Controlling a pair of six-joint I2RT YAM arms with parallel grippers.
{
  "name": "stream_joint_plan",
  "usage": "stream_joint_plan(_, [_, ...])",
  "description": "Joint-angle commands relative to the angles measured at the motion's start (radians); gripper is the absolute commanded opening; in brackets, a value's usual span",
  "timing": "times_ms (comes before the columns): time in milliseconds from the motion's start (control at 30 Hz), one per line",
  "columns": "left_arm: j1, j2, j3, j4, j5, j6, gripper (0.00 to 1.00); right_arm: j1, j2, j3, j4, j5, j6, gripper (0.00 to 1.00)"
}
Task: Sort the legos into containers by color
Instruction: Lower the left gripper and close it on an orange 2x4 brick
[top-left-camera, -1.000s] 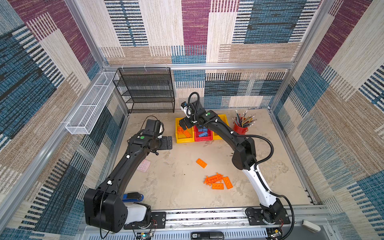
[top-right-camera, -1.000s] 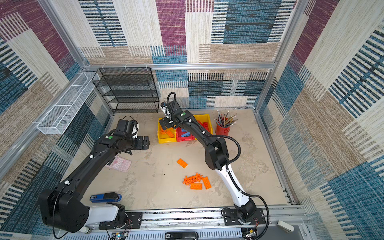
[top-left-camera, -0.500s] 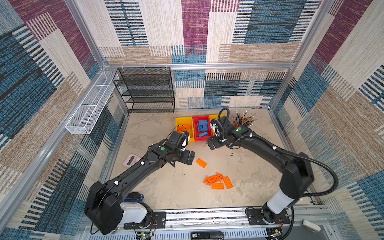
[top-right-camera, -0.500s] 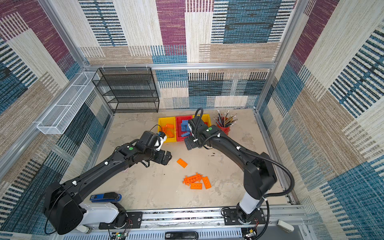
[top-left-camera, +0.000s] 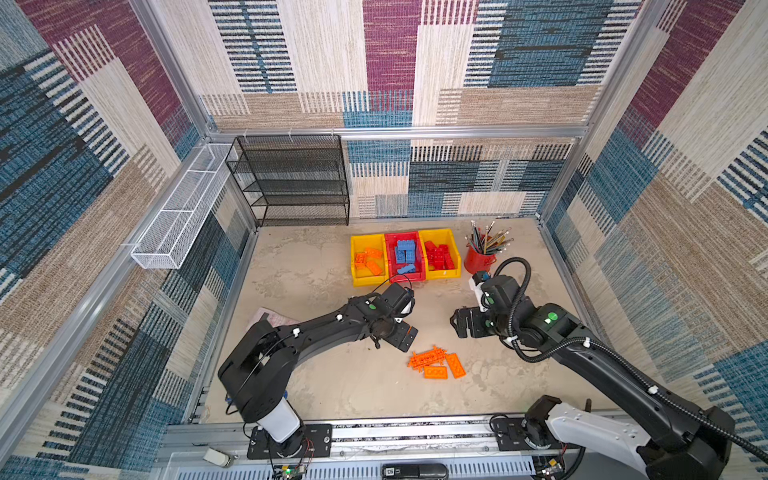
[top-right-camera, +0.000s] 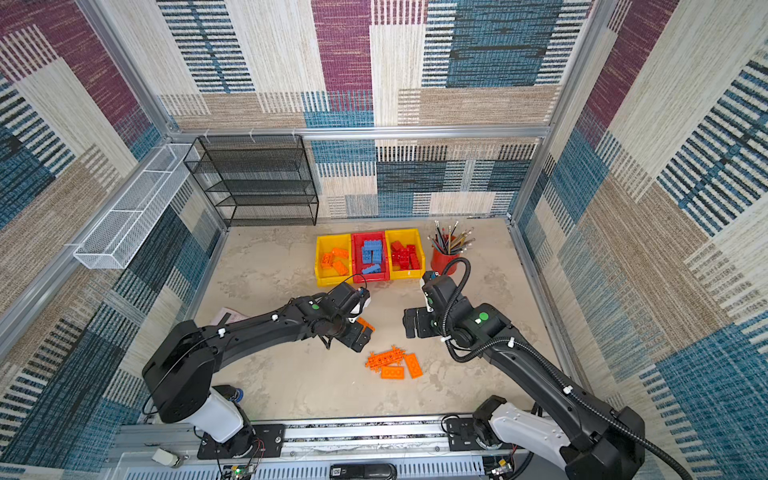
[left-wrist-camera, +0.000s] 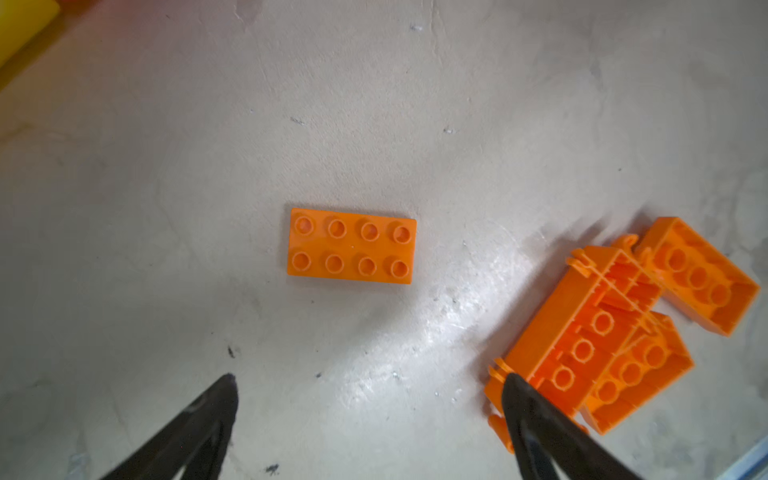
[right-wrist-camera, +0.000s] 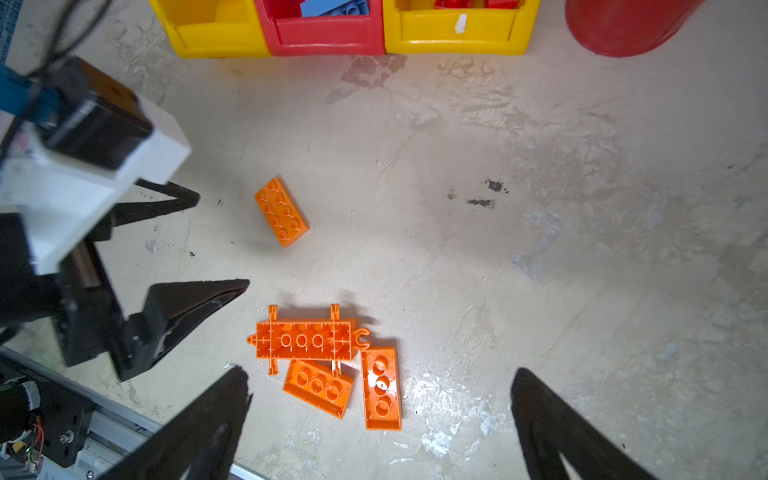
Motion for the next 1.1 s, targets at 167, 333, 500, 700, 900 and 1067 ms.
stream_joint_plan(167, [-0.002,0.135,0.118,0.011,-0.101,0.065,0.97,0.001,-0.047,0.008,-0.068,0.039,0.06,0.99])
stream_joint_plan(333, [-0.001,0.212,0.179,-0.03,-0.122,0.121,0.93,0.001,-0.035,0.024,-0.079,0.054,0.054,0.99])
stream_joint_plan(500, [-0.001,0.222,0.155,0.001,-0.105,0.123,0.9,0.001,-0.002,0.046,-0.076,0.059,0.037,0.99])
stream_joint_plan(700, [-0.001,0.245,0.152,0.019,-0.077,0.116,0.85,-0.001,0.008,0.056,-0.079,0.058,0.035,0.99])
stream_joint_plan(900, [0.0,0.252,0.131,0.033,-0.073,0.113,0.68,-0.001,0.013,0.074,-0.093,0.083,0.041,0.99])
stream_joint_plan(1067, [0.001,0.252,0.137,0.008,-0.097,0.108,0.51,-0.002,0.021,0.09,-0.093,0.096,0.046,0.99])
